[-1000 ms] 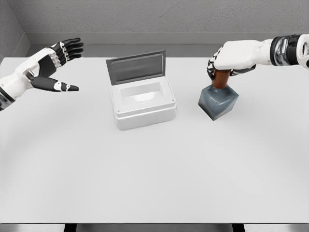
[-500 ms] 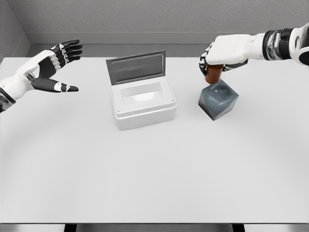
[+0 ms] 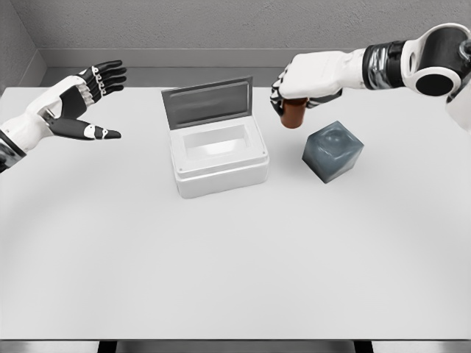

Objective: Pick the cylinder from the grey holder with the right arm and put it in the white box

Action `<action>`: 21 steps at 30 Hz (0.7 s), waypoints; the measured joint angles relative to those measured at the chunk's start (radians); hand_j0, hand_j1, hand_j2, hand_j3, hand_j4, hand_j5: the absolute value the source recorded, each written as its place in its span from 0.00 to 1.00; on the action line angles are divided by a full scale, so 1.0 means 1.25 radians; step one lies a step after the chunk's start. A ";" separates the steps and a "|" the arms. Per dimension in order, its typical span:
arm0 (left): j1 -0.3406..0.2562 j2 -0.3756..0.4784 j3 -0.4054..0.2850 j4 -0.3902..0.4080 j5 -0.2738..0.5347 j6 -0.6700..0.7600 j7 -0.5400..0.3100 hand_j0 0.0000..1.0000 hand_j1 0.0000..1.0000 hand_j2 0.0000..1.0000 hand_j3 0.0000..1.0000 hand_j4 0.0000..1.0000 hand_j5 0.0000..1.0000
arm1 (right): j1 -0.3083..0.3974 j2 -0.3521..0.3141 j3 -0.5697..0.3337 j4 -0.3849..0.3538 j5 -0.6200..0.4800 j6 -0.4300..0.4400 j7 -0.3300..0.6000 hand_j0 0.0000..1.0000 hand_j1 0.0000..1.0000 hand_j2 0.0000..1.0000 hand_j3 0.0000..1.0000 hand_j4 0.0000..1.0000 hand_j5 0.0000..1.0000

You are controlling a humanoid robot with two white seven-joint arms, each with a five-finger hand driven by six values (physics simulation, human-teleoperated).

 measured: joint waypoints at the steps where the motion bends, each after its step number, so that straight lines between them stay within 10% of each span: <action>1: 0.001 0.000 0.000 0.000 0.000 0.000 0.000 1.00 1.00 1.00 1.00 1.00 1.00 | 0.000 0.007 0.001 0.006 0.000 0.000 0.000 0.49 0.49 0.49 0.49 0.49 0.49; 21: -0.001 -0.018 -0.001 0.002 -0.002 0.001 0.000 1.00 1.00 1.00 1.00 1.00 1.00 | -0.012 0.103 0.004 0.051 0.006 0.000 0.000 0.49 0.49 0.49 0.49 0.49 0.49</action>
